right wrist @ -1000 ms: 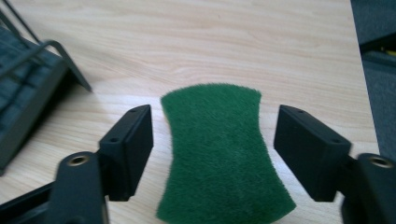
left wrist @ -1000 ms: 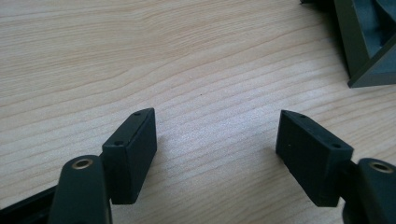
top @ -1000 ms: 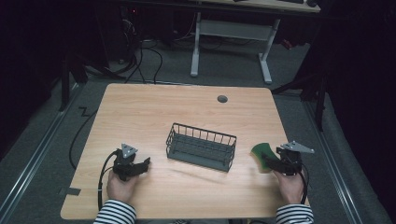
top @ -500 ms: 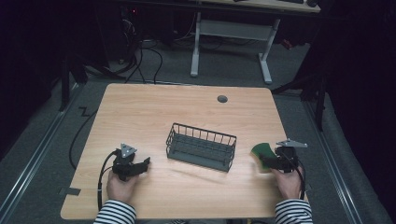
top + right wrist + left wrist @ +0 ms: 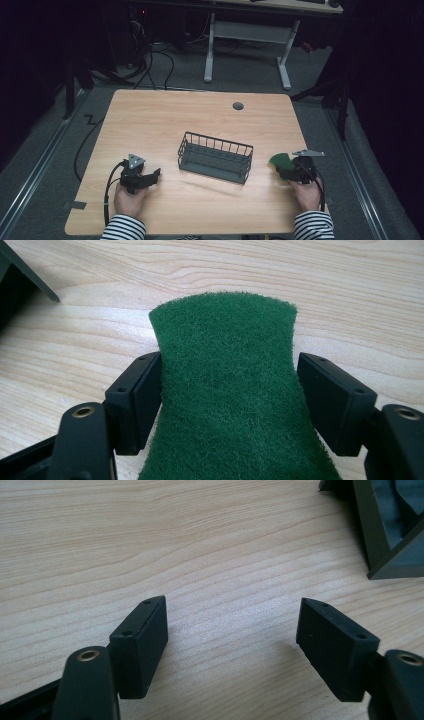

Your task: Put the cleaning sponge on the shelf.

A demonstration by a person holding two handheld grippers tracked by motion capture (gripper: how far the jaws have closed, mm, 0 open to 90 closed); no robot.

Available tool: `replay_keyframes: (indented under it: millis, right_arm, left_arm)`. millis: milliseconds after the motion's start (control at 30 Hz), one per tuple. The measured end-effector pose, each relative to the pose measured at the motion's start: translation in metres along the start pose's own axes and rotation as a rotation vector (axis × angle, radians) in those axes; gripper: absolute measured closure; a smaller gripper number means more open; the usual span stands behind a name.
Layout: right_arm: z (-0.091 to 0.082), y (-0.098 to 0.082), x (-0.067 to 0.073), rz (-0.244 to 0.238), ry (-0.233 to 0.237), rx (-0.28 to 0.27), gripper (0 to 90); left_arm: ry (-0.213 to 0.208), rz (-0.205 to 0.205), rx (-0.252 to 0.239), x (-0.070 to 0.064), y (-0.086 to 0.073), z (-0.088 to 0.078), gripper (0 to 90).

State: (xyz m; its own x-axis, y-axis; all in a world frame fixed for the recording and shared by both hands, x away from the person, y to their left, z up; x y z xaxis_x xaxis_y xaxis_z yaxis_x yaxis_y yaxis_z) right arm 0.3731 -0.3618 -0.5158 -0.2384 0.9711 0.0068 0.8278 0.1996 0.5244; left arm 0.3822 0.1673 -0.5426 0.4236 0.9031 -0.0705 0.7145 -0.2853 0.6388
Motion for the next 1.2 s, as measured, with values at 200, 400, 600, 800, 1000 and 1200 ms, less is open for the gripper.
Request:
replay_keyframes:
  millis: [200,400,600,800,1000,1200]
  right_arm:
    - [-0.001,0.000,0.001,-0.010,-0.005,0.003,29.9]
    - [-0.003,0.000,0.001,-0.009,0.002,0.000,30.3]
    - [-0.007,0.002,0.003,-0.018,0.002,0.000,30.4]
    - [-0.010,0.007,0.008,-0.037,0.011,-0.005,30.4]
    - [-0.016,0.013,0.012,-0.042,0.036,-0.023,30.4]
    - [-0.025,0.019,0.014,-0.039,0.062,-0.049,30.4]
  left_arm:
    - [-0.007,-0.006,-0.002,0.001,0.000,0.000,29.5]
    - [-0.009,-0.007,-0.002,0.001,0.000,0.000,29.5]
    - [-0.012,-0.010,-0.003,0.001,0.000,0.000,29.5]
    - [-0.019,-0.017,-0.006,0.002,0.000,-0.001,29.5]
    - [-0.020,-0.017,-0.007,0.002,0.000,-0.001,29.4]
    - [-0.018,-0.016,-0.007,0.002,0.000,-0.001,29.4]
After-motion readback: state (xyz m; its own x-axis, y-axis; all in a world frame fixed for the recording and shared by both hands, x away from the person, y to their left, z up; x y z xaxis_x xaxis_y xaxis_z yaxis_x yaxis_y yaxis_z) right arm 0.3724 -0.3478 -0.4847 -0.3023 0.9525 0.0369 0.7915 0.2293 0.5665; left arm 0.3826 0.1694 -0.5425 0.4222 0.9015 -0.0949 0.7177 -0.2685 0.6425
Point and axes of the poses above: each handheld gripper's, and its own axes: z roughly forward along the jaws, y roughly out of its top, x roughly to its left, the point moved 1 cm from there along z, roughly forward along the jaws, and after that the axes turned 9 degrees about x, right-handed, at the moved point
